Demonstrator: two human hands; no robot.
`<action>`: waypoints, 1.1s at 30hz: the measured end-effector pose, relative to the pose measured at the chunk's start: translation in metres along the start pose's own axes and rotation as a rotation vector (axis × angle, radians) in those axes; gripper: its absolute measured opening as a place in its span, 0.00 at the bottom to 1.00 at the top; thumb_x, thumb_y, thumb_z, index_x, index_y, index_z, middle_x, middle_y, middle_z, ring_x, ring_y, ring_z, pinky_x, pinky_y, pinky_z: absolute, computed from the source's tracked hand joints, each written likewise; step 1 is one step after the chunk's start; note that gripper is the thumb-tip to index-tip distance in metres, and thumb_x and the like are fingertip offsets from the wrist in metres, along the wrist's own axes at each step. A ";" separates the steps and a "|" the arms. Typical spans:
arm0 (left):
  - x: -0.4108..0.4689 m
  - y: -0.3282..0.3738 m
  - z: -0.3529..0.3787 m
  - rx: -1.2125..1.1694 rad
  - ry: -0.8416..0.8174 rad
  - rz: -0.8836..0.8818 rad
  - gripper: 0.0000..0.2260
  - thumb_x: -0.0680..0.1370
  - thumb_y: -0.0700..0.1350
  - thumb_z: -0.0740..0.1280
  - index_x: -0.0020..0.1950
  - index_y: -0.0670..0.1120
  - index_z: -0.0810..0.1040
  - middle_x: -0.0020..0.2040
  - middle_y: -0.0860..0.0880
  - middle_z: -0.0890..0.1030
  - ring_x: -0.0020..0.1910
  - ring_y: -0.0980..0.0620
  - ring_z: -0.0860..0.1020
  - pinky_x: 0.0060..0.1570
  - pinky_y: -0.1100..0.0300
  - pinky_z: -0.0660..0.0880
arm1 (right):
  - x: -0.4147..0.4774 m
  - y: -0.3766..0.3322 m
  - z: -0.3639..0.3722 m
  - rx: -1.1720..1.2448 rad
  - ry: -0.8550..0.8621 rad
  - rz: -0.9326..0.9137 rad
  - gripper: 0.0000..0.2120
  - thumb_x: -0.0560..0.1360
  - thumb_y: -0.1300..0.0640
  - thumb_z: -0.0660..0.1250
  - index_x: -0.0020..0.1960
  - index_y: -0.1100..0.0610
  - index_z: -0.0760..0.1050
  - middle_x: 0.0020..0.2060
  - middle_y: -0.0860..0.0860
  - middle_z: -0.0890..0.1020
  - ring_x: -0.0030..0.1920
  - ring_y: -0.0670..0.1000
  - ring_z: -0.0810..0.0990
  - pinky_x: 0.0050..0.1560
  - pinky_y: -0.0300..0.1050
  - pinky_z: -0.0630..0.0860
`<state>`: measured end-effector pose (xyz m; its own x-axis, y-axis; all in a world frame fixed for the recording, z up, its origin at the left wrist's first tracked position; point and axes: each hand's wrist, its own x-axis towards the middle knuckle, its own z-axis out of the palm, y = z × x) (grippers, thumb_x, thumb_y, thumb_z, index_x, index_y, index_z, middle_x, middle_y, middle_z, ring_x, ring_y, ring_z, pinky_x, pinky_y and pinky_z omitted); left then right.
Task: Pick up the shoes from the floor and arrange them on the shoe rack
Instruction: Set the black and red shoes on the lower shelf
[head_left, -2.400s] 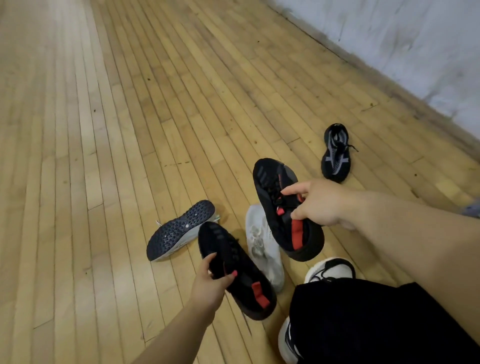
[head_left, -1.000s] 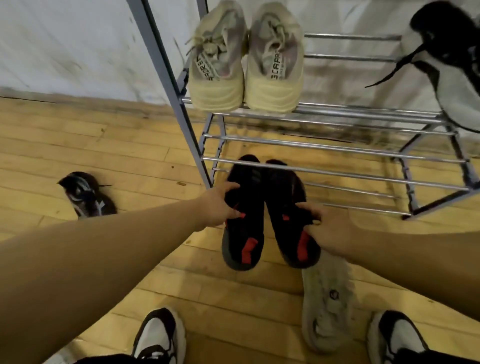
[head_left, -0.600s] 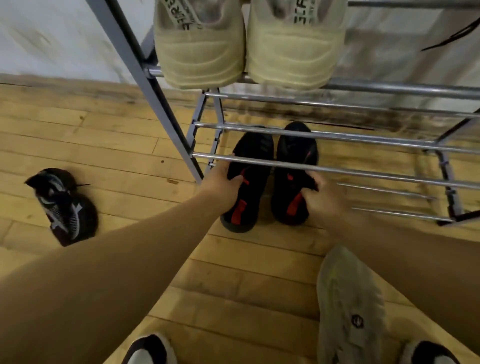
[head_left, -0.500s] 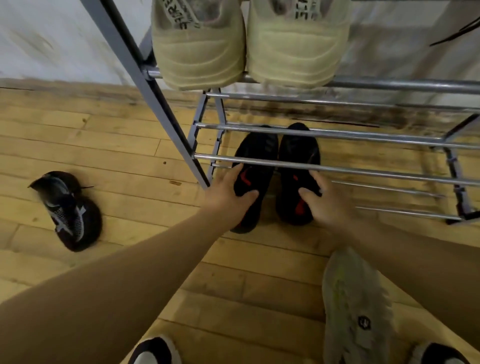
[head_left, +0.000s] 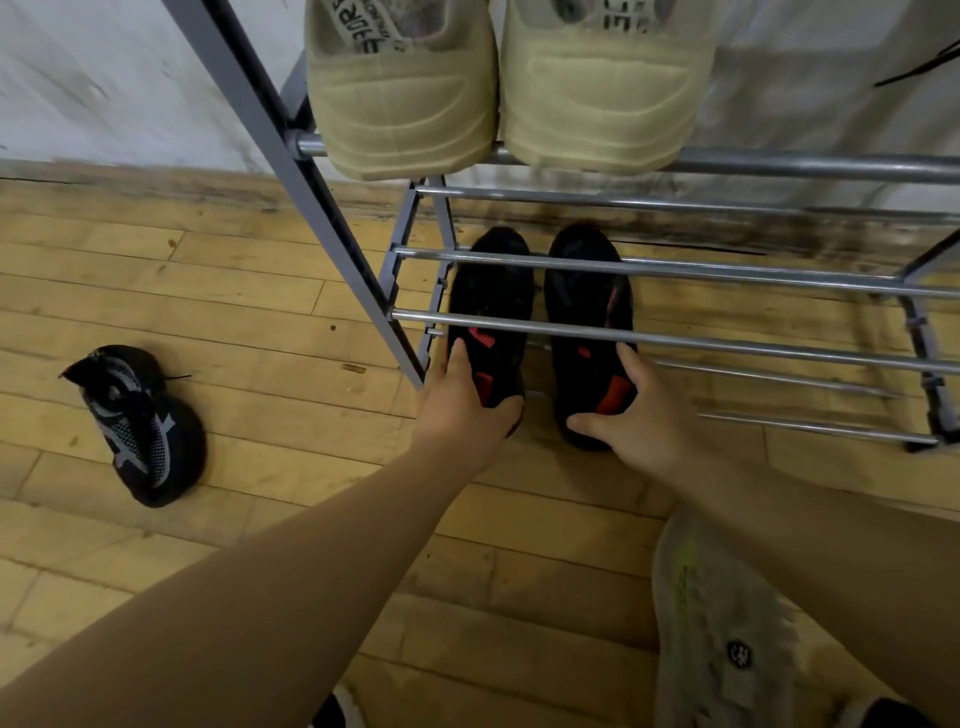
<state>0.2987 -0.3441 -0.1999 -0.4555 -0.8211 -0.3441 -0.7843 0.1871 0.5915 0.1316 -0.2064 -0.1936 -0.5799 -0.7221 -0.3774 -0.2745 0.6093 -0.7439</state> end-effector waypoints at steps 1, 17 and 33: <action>0.004 0.001 -0.002 -0.010 0.031 -0.003 0.41 0.75 0.59 0.72 0.82 0.56 0.54 0.74 0.48 0.67 0.72 0.44 0.69 0.68 0.43 0.74 | 0.002 -0.001 0.001 -0.002 0.002 -0.024 0.49 0.68 0.45 0.80 0.81 0.45 0.57 0.75 0.43 0.67 0.74 0.49 0.68 0.71 0.48 0.68; -0.012 -0.014 0.005 0.175 0.180 0.065 0.36 0.79 0.52 0.70 0.81 0.57 0.53 0.81 0.47 0.56 0.76 0.40 0.60 0.74 0.41 0.65 | 0.038 -0.023 0.025 0.042 -0.054 -0.036 0.40 0.70 0.44 0.78 0.77 0.48 0.66 0.61 0.46 0.78 0.58 0.48 0.77 0.54 0.40 0.72; -0.136 0.026 0.088 -0.010 -0.533 0.145 0.29 0.79 0.51 0.68 0.78 0.61 0.61 0.67 0.52 0.66 0.62 0.46 0.74 0.61 0.52 0.76 | -0.059 0.091 -0.080 -0.705 -0.414 -0.056 0.10 0.74 0.51 0.69 0.53 0.47 0.71 0.46 0.41 0.69 0.51 0.51 0.74 0.48 0.47 0.72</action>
<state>0.3031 -0.1795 -0.2020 -0.7108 -0.4002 -0.5784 -0.6948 0.2712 0.6662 0.0795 -0.0826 -0.1951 -0.2591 -0.7360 -0.6255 -0.7923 0.5324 -0.2982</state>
